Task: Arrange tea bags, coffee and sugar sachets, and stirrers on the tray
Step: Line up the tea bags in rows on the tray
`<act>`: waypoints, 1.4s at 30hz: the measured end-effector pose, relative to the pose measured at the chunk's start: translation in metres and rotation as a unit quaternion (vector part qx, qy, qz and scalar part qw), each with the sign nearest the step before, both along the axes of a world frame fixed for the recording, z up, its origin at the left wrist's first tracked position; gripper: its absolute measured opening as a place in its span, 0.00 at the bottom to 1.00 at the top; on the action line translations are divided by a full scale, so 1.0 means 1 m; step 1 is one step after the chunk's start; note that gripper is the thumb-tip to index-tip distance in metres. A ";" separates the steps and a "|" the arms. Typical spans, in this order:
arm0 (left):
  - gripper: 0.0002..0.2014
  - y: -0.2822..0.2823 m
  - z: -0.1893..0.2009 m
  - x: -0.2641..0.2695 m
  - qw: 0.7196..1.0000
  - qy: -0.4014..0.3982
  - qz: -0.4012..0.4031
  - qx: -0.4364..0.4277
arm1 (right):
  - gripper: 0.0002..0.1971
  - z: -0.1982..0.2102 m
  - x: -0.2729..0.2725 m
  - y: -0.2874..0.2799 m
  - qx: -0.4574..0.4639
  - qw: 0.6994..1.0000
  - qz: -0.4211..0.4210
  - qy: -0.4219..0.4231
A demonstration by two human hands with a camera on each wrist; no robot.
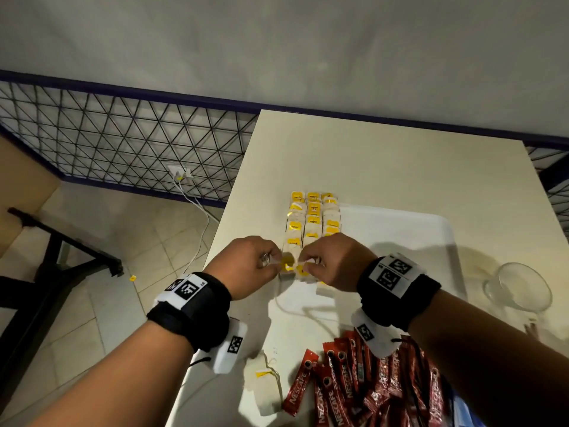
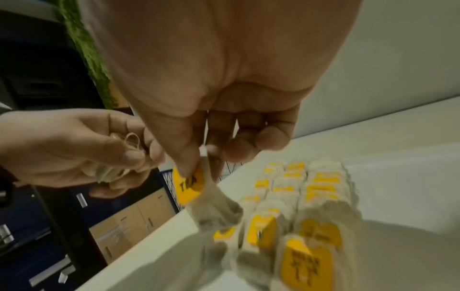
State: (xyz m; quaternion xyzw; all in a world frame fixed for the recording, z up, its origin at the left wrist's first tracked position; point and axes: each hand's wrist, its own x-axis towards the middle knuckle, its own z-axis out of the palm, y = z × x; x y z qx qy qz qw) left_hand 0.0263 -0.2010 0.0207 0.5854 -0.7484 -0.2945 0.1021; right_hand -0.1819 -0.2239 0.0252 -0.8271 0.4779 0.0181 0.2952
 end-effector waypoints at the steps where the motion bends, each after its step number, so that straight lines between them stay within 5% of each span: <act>1: 0.07 0.001 -0.003 0.003 1.000 0.002 0.005 0.007 | 0.11 -0.007 0.001 0.001 0.019 1.000 0.002 0.014; 5: 0.07 0.007 -0.013 0.011 1.000 0.002 0.013 0.024 | 0.10 -0.033 0.005 0.003 0.089 0.994 -0.007 0.063; 19: 0.04 0.014 -0.020 0.023 0.999 0.025 0.031 0.029 | 0.09 -0.058 0.009 -0.012 0.058 0.981 -0.107 0.149; 22: 0.03 0.017 -0.021 0.020 0.987 0.106 0.096 0.076 | 0.10 -0.057 0.011 -0.011 0.029 0.983 -0.105 0.146; 24: 0.05 0.019 -0.020 0.018 0.922 0.277 0.216 0.166 | 0.09 -0.053 0.011 -0.012 0.017 0.987 -0.125 0.102; 26: 0.08 0.020 -0.017 0.015 0.757 0.488 0.336 0.276 | 0.09 -0.045 0.013 -0.012 -0.008 0.991 -0.132 0.018; 28: 0.22 0.019 -0.016 0.013 0.577 0.622 0.400 0.347 | 0.06 -0.034 0.015 -0.011 -0.044 0.988 -0.123 -0.079; 30: 0.33 0.018 -0.018 0.010 0.482 0.687 0.418 0.347 | 0.06 -0.022 0.019 -0.007 -0.064 0.981 -0.106 -0.153; 32: 0.38 0.020 -0.018 0.003 0.448 0.723 0.411 0.328 | 0.06 -0.009 0.025 0.000 -0.067 0.975 -0.077 -0.198; 36: 0.42 0.022 -0.017 -0.012 0.438 0.755 0.376 0.311 | 0.11 0.006 0.036 0.011 -0.070 0.976 -0.022 -0.205; 42: 0.41 0.029 -0.007 -0.027 0.474 0.758 0.334 0.299 | 0.16 0.014 0.036 0.023 -0.087 0.980 -0.002 -0.178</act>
